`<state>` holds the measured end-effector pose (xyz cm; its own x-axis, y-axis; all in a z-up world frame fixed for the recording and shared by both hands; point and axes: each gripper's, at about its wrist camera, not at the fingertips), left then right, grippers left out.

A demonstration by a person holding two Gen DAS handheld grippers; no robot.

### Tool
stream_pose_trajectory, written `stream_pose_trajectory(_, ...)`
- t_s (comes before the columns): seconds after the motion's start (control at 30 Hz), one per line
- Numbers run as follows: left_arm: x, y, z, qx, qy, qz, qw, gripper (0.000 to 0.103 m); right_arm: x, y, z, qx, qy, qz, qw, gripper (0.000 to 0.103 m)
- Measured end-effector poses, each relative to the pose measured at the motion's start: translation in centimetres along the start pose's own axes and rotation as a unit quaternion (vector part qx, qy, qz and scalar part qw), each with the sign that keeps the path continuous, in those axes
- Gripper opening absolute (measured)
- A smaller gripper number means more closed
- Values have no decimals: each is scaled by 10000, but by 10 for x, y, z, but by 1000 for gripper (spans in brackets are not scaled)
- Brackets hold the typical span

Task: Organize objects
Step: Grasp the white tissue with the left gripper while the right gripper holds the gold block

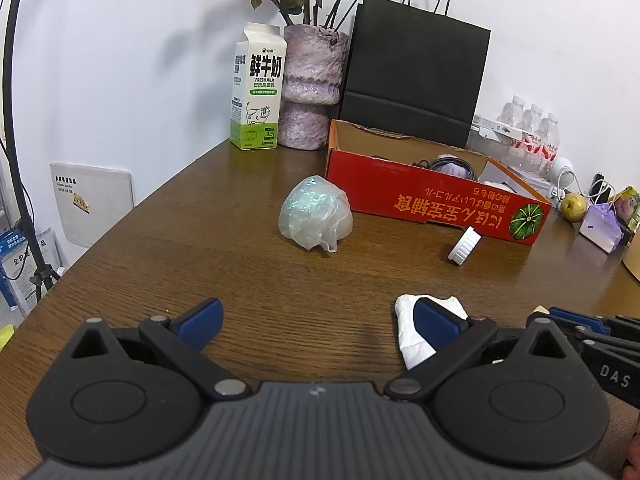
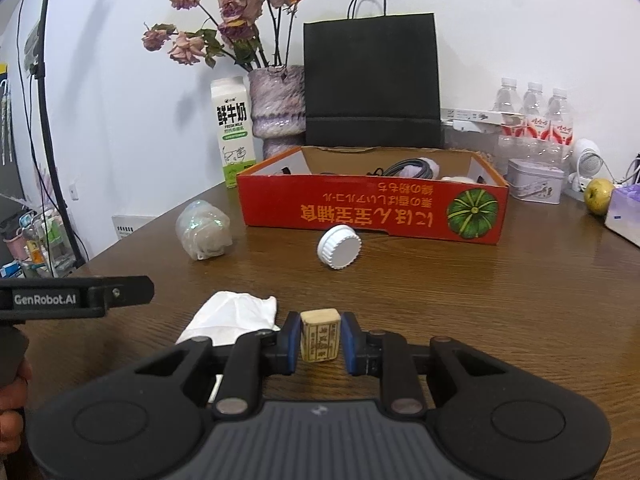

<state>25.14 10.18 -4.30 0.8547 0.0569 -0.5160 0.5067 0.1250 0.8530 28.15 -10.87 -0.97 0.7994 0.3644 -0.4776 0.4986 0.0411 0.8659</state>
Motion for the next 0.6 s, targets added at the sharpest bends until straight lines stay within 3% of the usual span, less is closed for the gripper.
stream_pose_trajectory(0.37,7,-3,10,143,4,-251,9996,103,-10,-1,16,145,-121,140,9997,20)
stream_pose_trajectory(0.6,10,-4,41,286,-347,-435,9980,103,-17,0,31,242,-198,263,9992,20)
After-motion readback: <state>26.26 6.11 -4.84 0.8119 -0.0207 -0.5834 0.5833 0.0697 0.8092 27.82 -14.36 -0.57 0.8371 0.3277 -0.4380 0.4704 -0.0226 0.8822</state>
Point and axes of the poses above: each gripper's, at about its wrist camera, not at the fingertips, and x roughly the way its jaws point, z to its right, y to its top, and after that the axes turned 4 degrees about x, right-handed
